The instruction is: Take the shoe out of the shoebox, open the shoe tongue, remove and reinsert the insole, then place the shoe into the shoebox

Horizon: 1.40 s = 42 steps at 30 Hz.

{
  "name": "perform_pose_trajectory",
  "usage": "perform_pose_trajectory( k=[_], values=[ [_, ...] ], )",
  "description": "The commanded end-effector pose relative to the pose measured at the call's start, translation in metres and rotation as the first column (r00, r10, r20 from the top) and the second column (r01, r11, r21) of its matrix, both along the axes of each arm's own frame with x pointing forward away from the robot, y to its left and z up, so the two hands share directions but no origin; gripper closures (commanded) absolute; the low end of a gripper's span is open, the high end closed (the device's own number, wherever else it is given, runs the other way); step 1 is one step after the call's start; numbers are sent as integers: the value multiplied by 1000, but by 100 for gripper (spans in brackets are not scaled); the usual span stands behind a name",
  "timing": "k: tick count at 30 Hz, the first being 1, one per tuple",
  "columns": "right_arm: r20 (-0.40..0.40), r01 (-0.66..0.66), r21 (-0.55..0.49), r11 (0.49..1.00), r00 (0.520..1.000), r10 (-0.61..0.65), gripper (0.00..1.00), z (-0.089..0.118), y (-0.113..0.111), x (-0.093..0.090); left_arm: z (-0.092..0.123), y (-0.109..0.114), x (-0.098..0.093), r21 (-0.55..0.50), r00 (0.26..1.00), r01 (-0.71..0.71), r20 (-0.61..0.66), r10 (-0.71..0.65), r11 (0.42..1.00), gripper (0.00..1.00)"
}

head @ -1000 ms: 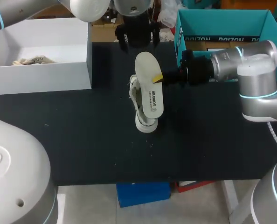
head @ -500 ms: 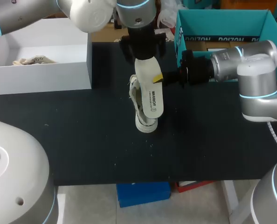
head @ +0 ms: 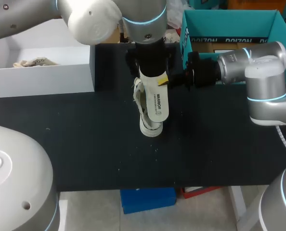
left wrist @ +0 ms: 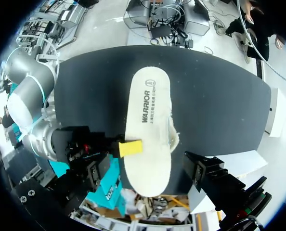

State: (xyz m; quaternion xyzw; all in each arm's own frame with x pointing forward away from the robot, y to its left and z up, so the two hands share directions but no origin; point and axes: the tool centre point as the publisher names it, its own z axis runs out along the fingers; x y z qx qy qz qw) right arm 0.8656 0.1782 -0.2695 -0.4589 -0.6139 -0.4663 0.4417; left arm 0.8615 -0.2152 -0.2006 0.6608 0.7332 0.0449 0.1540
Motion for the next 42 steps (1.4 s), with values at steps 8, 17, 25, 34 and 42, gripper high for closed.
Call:
perform_pose_trajectory(
  k=[8, 17, 25, 34, 42],
  values=[
    [-1, -1, -1, 1000, 1000, 1, 100, -1, 1, 1, -18, -2, -38, -19, 1000, 18, -10, -19, 1000, 0],
    [-1, -1, -1, 1000, 1000, 1, 100, -1, 1, 1, -23, 2, -62, -61, 999, 39, -30, -41, 997, 0],
    [-1, -1, -1, 1000, 1000, 1, 100, -1, 1, 1, -20, 23, -69, -403, 992, 126, 36, -121, 907, 0],
    [-1, -1, -1, 1000, 1000, 1, 100, -1, 1, 1, -20, 52, -70, -672, 979, 189, 73, -190, 716, 0],
    [-1, -1, -1, 1000, 1000, 1, 100, -1, 1, 1, -30, 60, -71, -550, 968, 202, -13, -250, 810, 0]
  ],
)
